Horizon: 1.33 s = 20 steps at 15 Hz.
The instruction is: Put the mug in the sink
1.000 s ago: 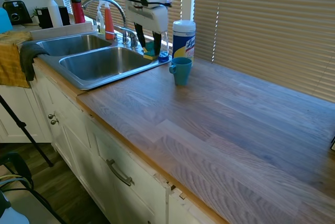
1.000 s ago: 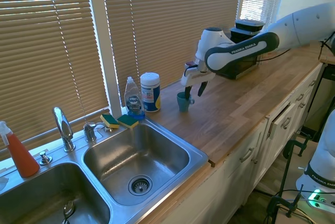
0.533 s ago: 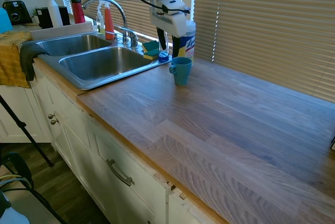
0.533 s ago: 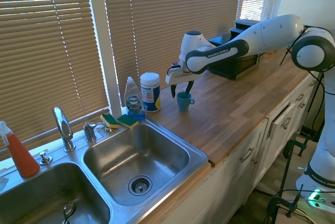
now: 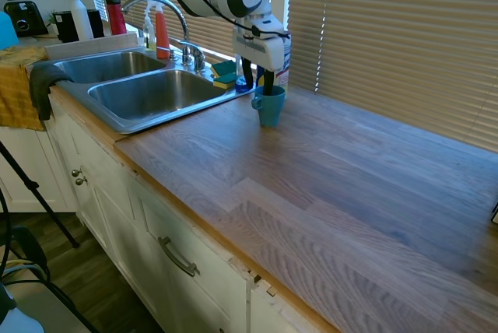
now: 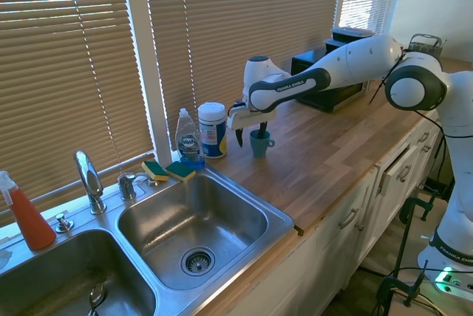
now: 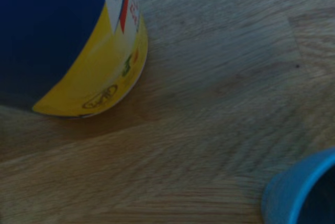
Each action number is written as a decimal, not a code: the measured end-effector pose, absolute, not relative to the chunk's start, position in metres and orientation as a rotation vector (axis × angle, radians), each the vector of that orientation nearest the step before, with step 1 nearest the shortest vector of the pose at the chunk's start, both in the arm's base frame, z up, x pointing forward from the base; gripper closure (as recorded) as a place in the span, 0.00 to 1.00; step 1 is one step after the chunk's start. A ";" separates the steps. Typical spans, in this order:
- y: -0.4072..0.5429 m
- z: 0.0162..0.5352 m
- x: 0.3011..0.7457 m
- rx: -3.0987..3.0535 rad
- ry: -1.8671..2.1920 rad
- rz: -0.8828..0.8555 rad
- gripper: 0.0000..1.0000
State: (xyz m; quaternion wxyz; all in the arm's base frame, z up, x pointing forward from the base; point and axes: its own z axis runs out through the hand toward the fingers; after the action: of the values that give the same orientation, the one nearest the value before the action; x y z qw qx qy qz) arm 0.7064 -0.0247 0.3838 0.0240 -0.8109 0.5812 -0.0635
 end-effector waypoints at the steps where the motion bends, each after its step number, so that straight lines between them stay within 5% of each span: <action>1: -0.025 0.379 0.708 -2.516 1.796 -0.188 1.00; 20: -0.041 0.369 0.709 -2.553 1.743 -0.109 1.00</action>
State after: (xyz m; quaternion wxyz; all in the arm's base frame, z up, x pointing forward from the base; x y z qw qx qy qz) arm 0.7090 -0.0407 0.3689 0.0242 -0.8251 0.5633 -0.0354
